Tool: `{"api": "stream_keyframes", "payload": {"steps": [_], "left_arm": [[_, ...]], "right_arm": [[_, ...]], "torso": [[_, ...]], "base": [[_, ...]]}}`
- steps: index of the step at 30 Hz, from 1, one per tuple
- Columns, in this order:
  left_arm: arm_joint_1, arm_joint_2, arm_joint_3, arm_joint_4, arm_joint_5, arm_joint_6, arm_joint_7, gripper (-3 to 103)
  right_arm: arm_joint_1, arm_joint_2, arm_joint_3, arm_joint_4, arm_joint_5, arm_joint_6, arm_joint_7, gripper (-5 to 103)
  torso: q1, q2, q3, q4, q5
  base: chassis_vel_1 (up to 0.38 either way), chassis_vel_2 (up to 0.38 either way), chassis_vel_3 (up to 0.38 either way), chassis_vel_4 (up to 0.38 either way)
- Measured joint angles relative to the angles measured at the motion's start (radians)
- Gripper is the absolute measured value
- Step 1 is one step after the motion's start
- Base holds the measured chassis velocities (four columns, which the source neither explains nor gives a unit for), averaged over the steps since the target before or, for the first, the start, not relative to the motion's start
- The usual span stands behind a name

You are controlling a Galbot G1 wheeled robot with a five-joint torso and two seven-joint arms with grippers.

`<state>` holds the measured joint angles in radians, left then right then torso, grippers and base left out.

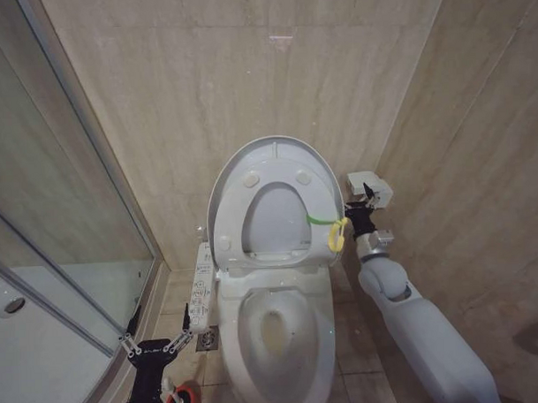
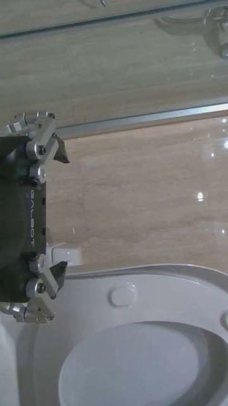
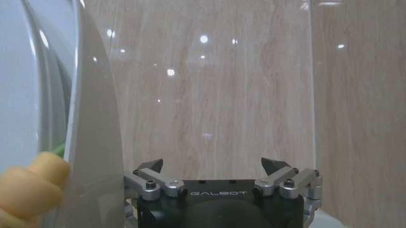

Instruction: Open the toilet lid, clean the toilet bowl with a toilet brush, close the toilet lid, and flush.

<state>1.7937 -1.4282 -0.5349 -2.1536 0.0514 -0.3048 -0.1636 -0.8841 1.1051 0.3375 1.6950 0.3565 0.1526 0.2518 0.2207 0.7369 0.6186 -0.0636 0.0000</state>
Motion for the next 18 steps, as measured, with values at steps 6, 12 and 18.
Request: {"api": "stream_keyframes", "payload": {"steps": [6, 12, 18], "left_arm": [[0.000, 0.000, 0.000, 0.000, 0.000, 0.000, 0.000, 100], [0.000, 0.000, 0.000, 0.000, 0.000, 0.000, 0.000, 100], [0.000, 0.000, 0.000, 0.000, 0.000, 0.000, 0.000, 100]], "right_arm": [[-0.092, -0.016, 0.044, 0.074, 0.011, -0.001, 0.000, 100], [-0.189, -0.018, 0.089, 0.154, 0.021, -0.003, 0.000, 100], [-0.252, -0.011, 0.097, 0.196, 0.015, 0.006, -0.002, 100]], "torso": [[0.000, 0.000, 0.000, -0.0002, 0.0000], [0.000, 0.000, 0.000, -0.0005, -0.0002], [0.000, 0.000, 0.000, -0.0002, 0.0000]], "base": [[0.000, 0.000, 0.000, 0.000], [0.000, 0.000, 0.000, 0.000], [0.000, 0.000, 0.000, 0.000]]}}
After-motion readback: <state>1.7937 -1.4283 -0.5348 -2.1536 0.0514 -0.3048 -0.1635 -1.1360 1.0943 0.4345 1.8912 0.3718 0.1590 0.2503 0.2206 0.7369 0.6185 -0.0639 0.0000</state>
